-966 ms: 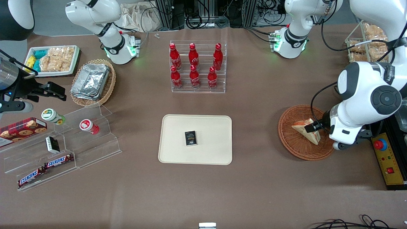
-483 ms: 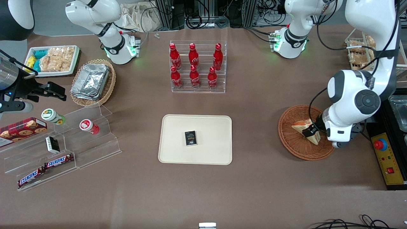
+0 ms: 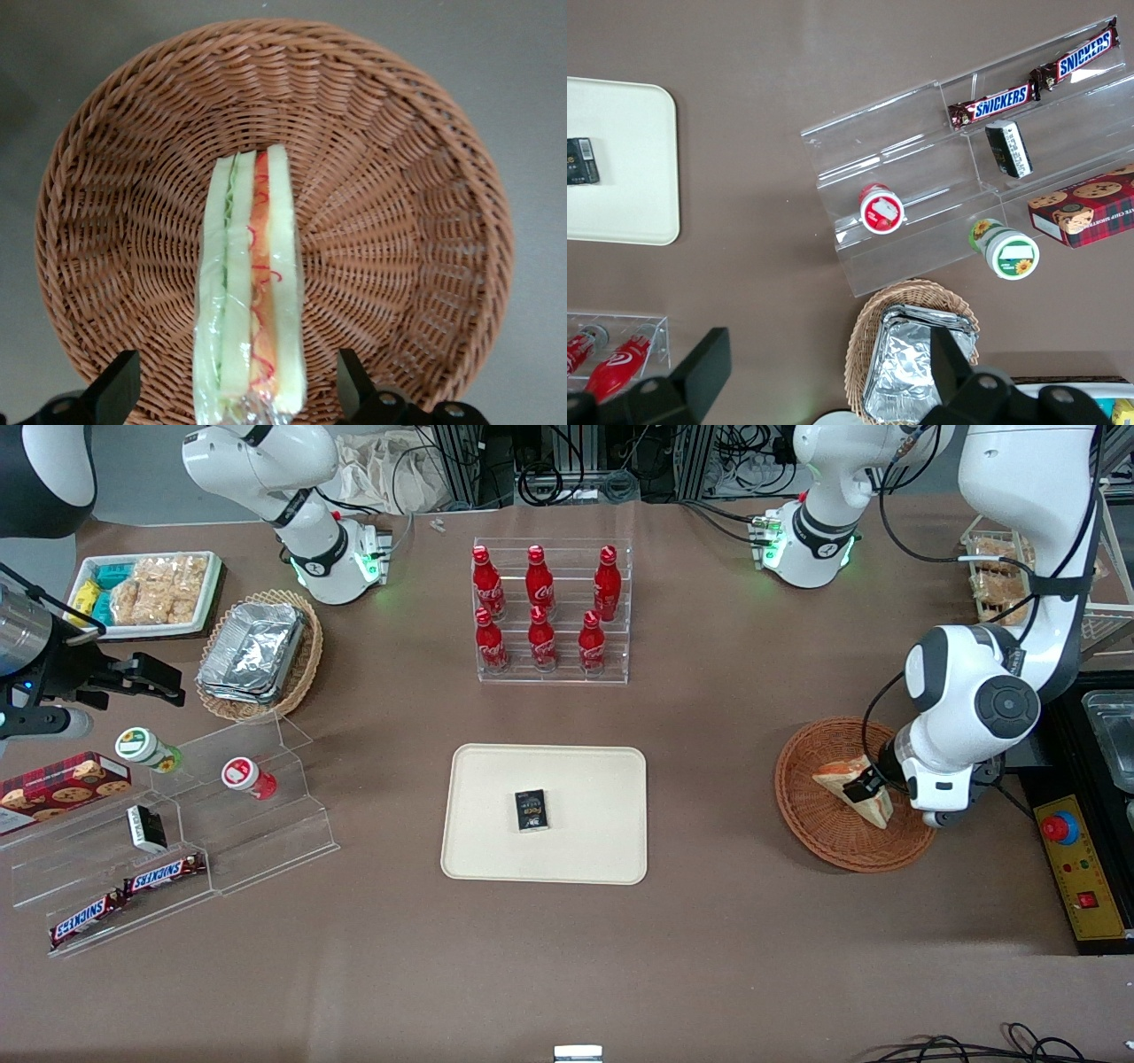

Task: Place sandwich from basket to tray
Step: 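Close the left gripper on the sandwich's wrapped edge, then lift the sandwich out of the basket with the left gripper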

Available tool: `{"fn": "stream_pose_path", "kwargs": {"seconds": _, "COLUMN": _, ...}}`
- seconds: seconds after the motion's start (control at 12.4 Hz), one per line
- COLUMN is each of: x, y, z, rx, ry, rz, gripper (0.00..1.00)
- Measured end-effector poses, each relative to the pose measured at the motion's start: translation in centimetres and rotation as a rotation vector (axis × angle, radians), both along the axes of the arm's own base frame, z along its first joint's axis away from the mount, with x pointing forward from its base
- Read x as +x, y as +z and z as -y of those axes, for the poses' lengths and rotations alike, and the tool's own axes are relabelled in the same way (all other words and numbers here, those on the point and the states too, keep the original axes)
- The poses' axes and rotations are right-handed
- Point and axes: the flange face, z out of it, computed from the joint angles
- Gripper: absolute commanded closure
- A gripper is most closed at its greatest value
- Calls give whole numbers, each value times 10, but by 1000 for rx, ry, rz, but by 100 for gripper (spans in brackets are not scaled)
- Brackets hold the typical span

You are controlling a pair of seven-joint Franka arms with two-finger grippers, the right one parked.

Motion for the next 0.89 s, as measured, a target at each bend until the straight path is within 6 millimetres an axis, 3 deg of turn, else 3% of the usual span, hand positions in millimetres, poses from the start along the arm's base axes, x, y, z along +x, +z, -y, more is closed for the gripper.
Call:
{"fn": "stream_pose_path", "kwargs": {"seconds": 0.32, "x": -8, "y": -24, "z": -19, "rx": 12, "ry": 68, "rz": -29, "gripper": 0}}
{"fn": "stream_pose_path", "kwargs": {"seconds": 0.4, "x": -6, "y": -30, "z": -18, "rx": 12, "ry": 91, "rz": -20, "gripper": 10}}
{"fn": "stream_pose_path", "kwargs": {"seconds": 0.48, "x": -5, "y": -38, "z": -16, "rx": 13, "ry": 114, "rz": -14, "gripper": 36}}
{"fn": "stream_pose_path", "kwargs": {"seconds": 0.64, "x": -2, "y": -50, "z": -13, "rx": 17, "ry": 177, "rz": -12, "gripper": 99}}
{"fn": "stream_pose_path", "kwargs": {"seconds": 0.89, "x": 9, "y": -51, "z": -8, "rx": 20, "ry": 245, "rz": 3, "gripper": 100}}
